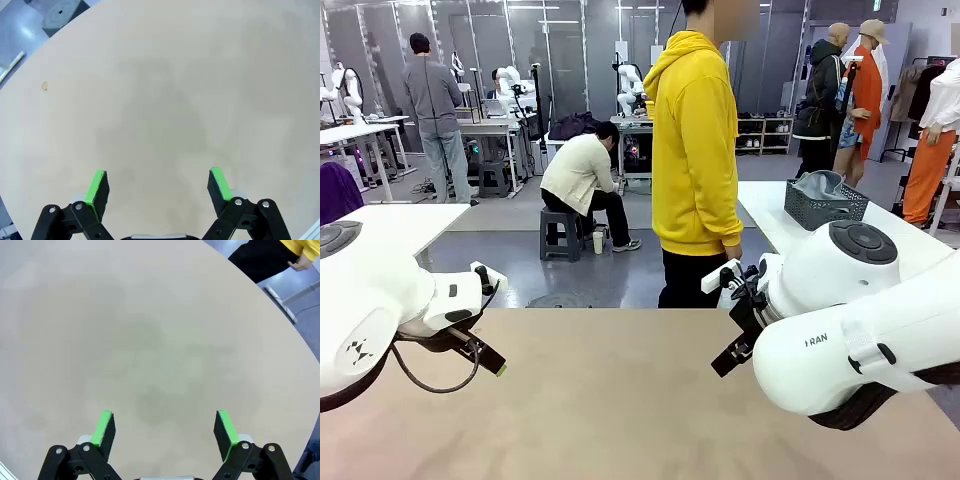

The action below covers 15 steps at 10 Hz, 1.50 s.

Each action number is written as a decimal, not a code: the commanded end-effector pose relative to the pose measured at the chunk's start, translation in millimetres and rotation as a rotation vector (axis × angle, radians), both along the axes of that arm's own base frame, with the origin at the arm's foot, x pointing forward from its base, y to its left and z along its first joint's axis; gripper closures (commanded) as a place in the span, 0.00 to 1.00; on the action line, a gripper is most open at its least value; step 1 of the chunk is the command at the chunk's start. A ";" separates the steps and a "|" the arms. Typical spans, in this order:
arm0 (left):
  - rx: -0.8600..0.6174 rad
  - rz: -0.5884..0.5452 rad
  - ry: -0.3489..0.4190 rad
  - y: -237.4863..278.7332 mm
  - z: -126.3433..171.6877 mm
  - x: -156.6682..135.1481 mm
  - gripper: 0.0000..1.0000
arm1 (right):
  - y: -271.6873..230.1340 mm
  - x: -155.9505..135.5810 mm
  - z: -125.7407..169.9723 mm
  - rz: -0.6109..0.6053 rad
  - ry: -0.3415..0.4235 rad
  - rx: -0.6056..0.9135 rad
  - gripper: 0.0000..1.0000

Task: Fold the towels and place them in the basket.
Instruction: When a person lays out a Towel with hook on the table, fold it in half twice.

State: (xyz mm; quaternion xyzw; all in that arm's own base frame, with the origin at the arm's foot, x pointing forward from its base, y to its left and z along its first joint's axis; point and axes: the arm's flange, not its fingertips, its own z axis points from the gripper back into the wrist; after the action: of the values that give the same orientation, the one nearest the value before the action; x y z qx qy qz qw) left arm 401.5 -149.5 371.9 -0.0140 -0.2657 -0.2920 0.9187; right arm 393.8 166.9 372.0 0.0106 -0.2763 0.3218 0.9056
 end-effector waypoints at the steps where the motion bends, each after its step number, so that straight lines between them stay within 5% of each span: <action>1: 0.000 0.000 0.000 -0.2 0.0 -0.1 0.00 | 0.0 0.0 0.0 0.000 0.000 0.000 0.00; 9: 0.000 0.000 0.000 -0.2 0.0 -0.1 0.00 | 0.1 0.0 0.0 0.002 -0.001 -0.001 0.00; 11: 0.027 -0.002 0.012 -1.4 18.4 0.7 0.00 | 4.2 3.2 46.7 0.025 0.005 0.008 0.00; 15: -0.240 -0.107 0.193 23.0 107.5 -2.8 0.00 | -11.3 5.7 142.0 0.022 0.126 0.139 0.00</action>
State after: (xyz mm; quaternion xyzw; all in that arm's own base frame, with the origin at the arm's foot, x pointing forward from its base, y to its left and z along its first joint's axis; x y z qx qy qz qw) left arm 394.8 -151.9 458.0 -0.1231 -0.2352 -0.3048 0.9147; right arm 396.1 171.3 506.5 0.0682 -0.2684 0.3047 0.9113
